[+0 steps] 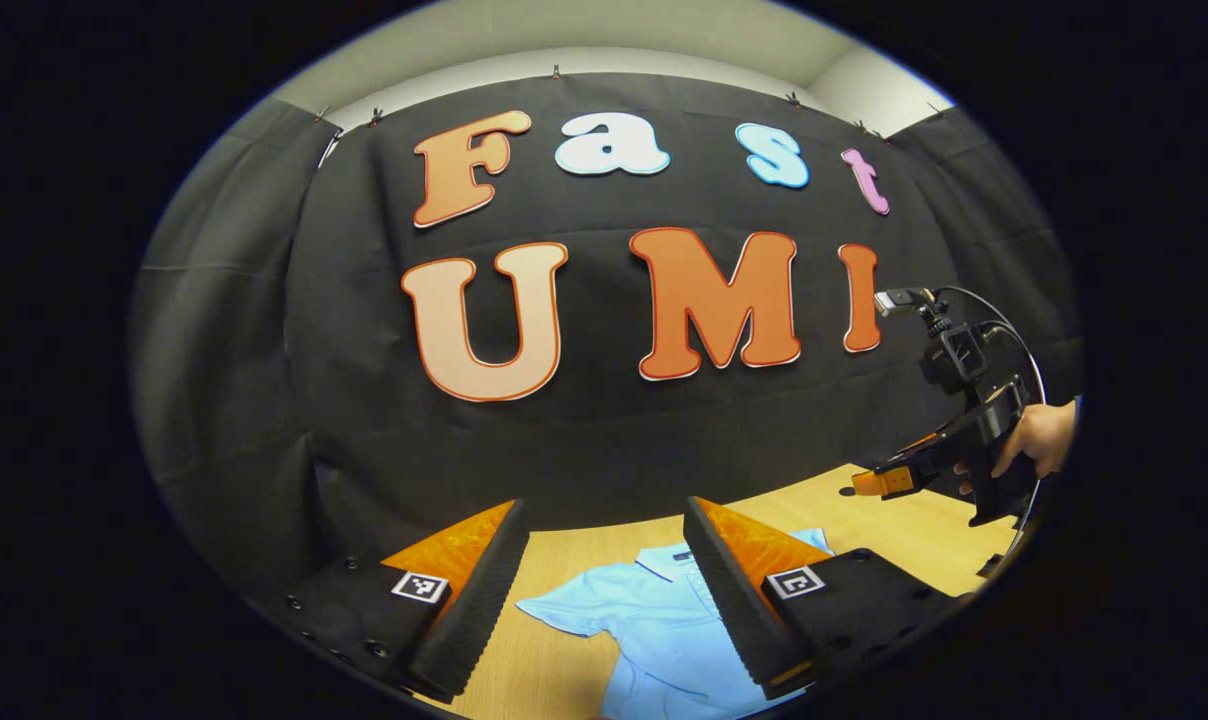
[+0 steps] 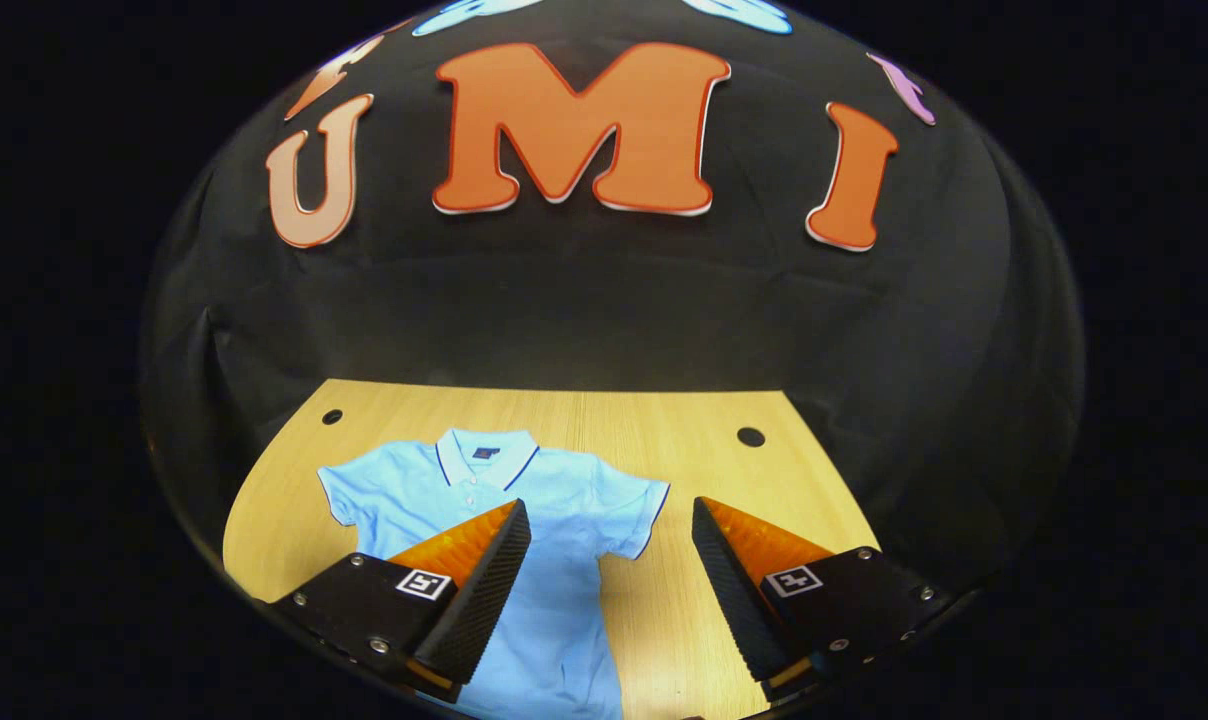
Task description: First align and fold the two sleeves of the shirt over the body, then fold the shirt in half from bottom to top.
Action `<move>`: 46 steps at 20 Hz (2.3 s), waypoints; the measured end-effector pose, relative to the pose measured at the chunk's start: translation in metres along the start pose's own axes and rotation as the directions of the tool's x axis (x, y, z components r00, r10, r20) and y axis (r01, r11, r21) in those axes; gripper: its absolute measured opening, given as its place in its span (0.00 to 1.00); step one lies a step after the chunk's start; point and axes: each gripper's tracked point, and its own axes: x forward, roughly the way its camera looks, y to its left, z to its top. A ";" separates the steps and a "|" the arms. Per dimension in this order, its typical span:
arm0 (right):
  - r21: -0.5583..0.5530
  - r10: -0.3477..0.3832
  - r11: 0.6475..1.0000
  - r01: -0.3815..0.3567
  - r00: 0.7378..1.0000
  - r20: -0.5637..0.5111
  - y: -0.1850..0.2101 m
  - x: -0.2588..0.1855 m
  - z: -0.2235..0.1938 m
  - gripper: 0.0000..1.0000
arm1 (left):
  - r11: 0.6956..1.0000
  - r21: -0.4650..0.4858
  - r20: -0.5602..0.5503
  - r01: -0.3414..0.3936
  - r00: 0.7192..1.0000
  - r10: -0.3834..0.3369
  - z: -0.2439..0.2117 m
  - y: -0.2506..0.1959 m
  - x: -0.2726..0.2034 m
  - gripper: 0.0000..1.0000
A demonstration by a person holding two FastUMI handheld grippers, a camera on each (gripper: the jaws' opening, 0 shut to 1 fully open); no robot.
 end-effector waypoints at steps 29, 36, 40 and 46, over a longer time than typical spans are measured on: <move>0.159 0.127 0.987 -0.036 0.783 -0.609 -0.022 0.220 -0.131 0.04 | 0.942 0.100 -0.246 -0.320 0.909 0.335 -0.041 -0.011 -0.023 1.00; 0.261 0.336 0.935 -0.240 0.834 -0.437 0.026 0.201 -0.070 0.01 | 0.939 0.125 -0.244 -0.320 0.907 0.342 -0.038 -0.012 -0.025 1.00; 0.208 0.406 0.914 -0.349 0.816 -0.412 0.071 0.191 -0.056 0.02 | 0.928 0.133 -0.252 -0.347 0.894 0.370 -0.040 -0.001 -0.029 1.00; 0.260 0.544 0.839 -0.477 0.741 -0.395 0.131 0.174 -0.054 0.19 | 0.926 0.114 -0.287 -0.361 0.880 0.378 -0.052 0.004 -0.027 1.00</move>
